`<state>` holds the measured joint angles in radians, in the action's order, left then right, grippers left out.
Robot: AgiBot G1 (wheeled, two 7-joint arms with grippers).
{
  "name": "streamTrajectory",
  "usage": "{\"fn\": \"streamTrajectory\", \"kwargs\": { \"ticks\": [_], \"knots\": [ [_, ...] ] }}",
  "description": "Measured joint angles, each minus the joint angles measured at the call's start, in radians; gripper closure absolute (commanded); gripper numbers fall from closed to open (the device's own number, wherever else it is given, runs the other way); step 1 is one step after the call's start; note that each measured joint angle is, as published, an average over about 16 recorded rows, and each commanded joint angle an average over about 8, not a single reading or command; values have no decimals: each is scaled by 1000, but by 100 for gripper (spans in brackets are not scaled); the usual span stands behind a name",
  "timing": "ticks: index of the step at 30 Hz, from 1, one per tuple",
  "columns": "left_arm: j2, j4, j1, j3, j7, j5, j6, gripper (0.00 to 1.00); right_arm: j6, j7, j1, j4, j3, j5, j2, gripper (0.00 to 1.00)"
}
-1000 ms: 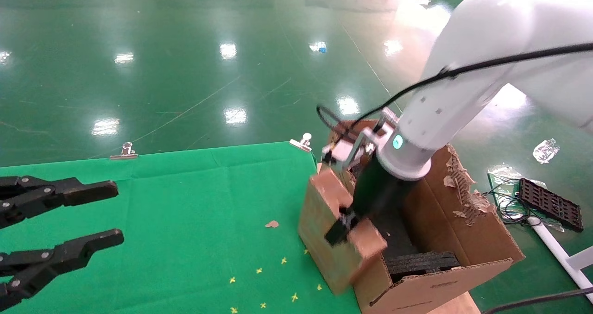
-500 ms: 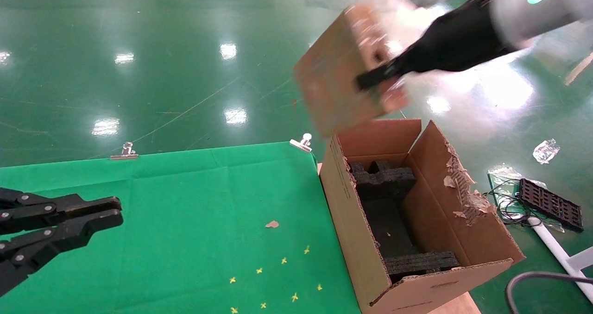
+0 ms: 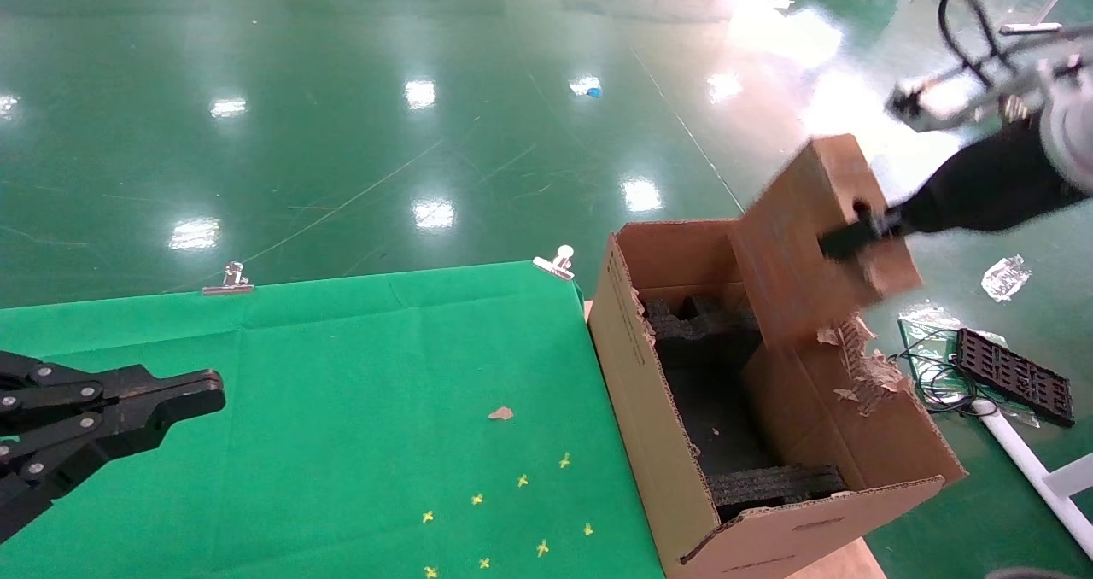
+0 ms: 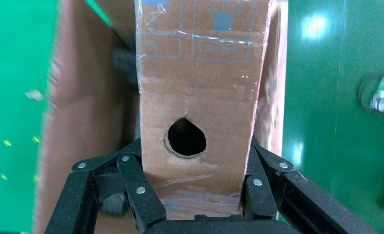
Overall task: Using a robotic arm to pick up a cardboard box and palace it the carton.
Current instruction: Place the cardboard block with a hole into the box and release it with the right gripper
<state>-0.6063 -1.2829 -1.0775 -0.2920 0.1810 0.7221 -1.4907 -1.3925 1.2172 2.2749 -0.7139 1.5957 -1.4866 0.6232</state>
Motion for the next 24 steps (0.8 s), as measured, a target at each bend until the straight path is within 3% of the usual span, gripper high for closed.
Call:
{"fn": "streamTrajectory", "kwargs": {
  "ticks": [12,24],
  "knots": [
    [0,0,0,-1,0,0,0,0,-1,-29,-137,156,40,7,30,100],
    [1,0,0,-1,-1,-1,1,0,45,-86,-252,312,47,29,92,100]
  ]
}}
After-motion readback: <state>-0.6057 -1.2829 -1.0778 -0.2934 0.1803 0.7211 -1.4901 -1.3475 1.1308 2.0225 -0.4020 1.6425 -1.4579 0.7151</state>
